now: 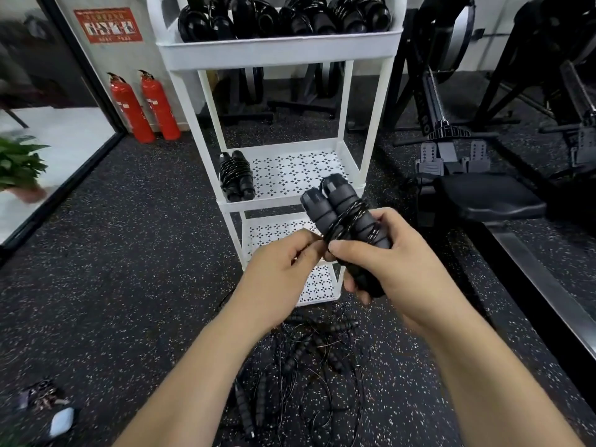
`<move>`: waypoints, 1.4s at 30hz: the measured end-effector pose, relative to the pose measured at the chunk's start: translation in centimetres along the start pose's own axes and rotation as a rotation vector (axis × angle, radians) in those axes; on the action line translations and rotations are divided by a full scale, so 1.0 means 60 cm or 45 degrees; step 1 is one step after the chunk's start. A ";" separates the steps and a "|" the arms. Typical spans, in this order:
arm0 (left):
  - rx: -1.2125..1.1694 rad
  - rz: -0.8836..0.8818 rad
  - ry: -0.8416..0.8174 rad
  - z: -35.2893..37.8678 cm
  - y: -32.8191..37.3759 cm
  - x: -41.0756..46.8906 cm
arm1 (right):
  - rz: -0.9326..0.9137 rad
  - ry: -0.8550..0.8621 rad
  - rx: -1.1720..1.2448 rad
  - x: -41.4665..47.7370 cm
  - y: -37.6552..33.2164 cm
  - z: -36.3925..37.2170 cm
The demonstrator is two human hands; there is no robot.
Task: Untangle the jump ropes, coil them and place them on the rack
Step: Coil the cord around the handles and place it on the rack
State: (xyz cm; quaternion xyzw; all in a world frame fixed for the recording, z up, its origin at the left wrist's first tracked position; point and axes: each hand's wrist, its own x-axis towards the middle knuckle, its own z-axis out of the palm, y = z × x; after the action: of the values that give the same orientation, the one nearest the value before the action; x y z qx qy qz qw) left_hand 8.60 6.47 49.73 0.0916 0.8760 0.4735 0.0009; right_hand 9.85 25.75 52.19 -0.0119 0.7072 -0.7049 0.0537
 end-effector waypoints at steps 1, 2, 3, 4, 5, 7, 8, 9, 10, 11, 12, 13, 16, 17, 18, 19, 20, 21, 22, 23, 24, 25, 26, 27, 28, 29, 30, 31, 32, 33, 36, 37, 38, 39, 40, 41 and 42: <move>0.027 0.013 -0.005 0.000 -0.001 0.000 | -0.015 0.017 -0.088 0.000 0.004 0.000; 0.062 0.016 -0.022 -0.001 0.000 0.001 | -0.030 0.027 -0.163 0.000 0.008 0.002; 0.097 0.016 -0.043 -0.002 0.000 0.001 | -0.046 0.042 -0.223 0.000 0.011 0.003; 0.138 0.021 -0.062 -0.004 0.000 0.001 | -0.061 0.070 -0.282 0.001 0.013 0.004; 0.175 0.032 -0.076 -0.007 0.000 0.001 | -0.068 0.111 -0.356 0.002 0.014 0.003; 0.212 0.027 -0.072 -0.020 0.003 -0.002 | -0.065 0.191 -0.541 0.006 0.016 -0.004; 0.196 0.016 -0.059 -0.027 0.006 -0.004 | -0.049 0.204 -0.630 0.008 0.018 -0.009; 0.164 0.012 -0.042 -0.036 0.007 -0.005 | -0.018 0.184 -0.699 0.010 0.019 -0.014; 0.133 0.012 -0.032 -0.044 0.008 -0.007 | 0.025 0.131 -0.744 0.011 0.021 -0.018; 0.109 0.023 -0.029 -0.050 0.009 -0.007 | 0.068 0.057 -0.784 0.012 0.022 -0.020; 0.091 0.033 -0.033 -0.053 0.009 -0.009 | 0.097 -0.025 -0.824 0.013 0.023 -0.022; 0.069 0.043 -0.039 -0.055 0.008 -0.009 | 0.116 -0.112 -0.859 0.013 0.024 -0.022; -0.036 0.017 -0.062 -0.058 0.003 -0.011 | 0.205 -0.363 -0.798 0.008 0.021 -0.018; -0.074 0.004 -0.077 -0.061 0.002 -0.011 | 0.237 -0.428 -0.759 0.006 0.019 -0.018; -0.109 -0.008 -0.089 -0.064 0.001 -0.012 | 0.259 -0.482 -0.724 0.004 0.016 -0.019; -0.148 -0.010 -0.099 -0.066 0.000 -0.013 | 0.277 -0.530 -0.693 0.002 0.012 -0.020; -0.189 -0.006 -0.107 -0.068 0.001 -0.013 | 0.293 -0.566 -0.665 0.001 0.008 -0.022; -0.237 -0.003 -0.113 -0.067 0.000 -0.014 | 0.308 -0.598 -0.649 0.000 0.003 -0.023; -0.274 -0.006 -0.121 -0.066 0.003 -0.015 | 0.323 -0.635 -0.648 -0.002 0.000 -0.024; -0.302 -0.001 -0.133 -0.065 0.005 -0.016 | 0.341 -0.683 -0.649 -0.005 -0.005 -0.023; -0.313 0.007 -0.144 -0.063 0.008 -0.016 | 0.362 -0.737 -0.641 -0.007 -0.008 -0.020; -0.328 0.019 -0.158 -0.063 0.008 -0.015 | 0.384 -0.785 -0.620 -0.010 -0.011 -0.018; -0.340 0.022 -0.163 -0.064 0.007 -0.014 | 0.403 -0.823 -0.590 -0.011 -0.013 -0.016; -0.367 0.028 -0.169 -0.065 0.006 -0.012 | 0.415 -0.853 -0.555 -0.013 -0.015 -0.016; -0.411 0.020 -0.178 -0.067 0.007 -0.011 | 0.423 -0.879 -0.518 -0.014 -0.017 -0.017; -0.451 0.019 -0.185 -0.069 0.005 -0.011 | 0.428 -0.909 -0.479 -0.016 -0.019 -0.018; -0.496 0.005 -0.199 -0.071 0.005 -0.011 | 0.427 -0.946 -0.443 -0.018 -0.022 -0.020; -0.546 0.002 -0.220 -0.071 0.000 -0.011 | 0.423 -0.988 -0.405 -0.020 -0.024 -0.020; -0.619 -0.031 -0.250 -0.071 0.000 -0.011 | 0.416 -1.026 -0.368 -0.022 -0.027 -0.021; -0.688 -0.048 -0.292 -0.071 -0.005 -0.010 | 0.408 -1.059 -0.333 -0.025 -0.030 -0.021; -0.905 -0.137 -0.404 -0.066 -0.009 -0.006 | 0.351 -1.102 -0.238 -0.030 -0.037 -0.024; -0.892 -0.139 -0.398 -0.061 -0.013 -0.004 | 0.320 -1.111 -0.205 -0.031 -0.039 -0.025; -0.874 -0.149 -0.370 -0.057 -0.012 -0.004 | 0.282 -1.115 -0.167 -0.032 -0.041 -0.027; -0.783 -0.157 -0.325 -0.051 -0.017 -0.003 | 0.238 -1.106 -0.128 -0.031 -0.041 -0.028; -0.694 -0.179 -0.263 -0.044 -0.016 -0.004 | 0.202 -1.077 -0.088 -0.031 -0.040 -0.029; -0.620 -0.184 -0.226 -0.036 -0.022 -0.004 | 0.183 -1.022 -0.045 -0.029 -0.039 -0.030; -0.591 -0.239 -0.190 -0.030 -0.023 -0.003 | 0.178 -0.940 0.004 -0.026 -0.037 -0.030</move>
State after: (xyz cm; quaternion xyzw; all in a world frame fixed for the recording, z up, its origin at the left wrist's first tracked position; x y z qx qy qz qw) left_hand 8.39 4.20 49.59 0.0421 0.7460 0.6517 0.1305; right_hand 11.13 27.67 54.51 -0.2169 0.6383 -0.6488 0.3530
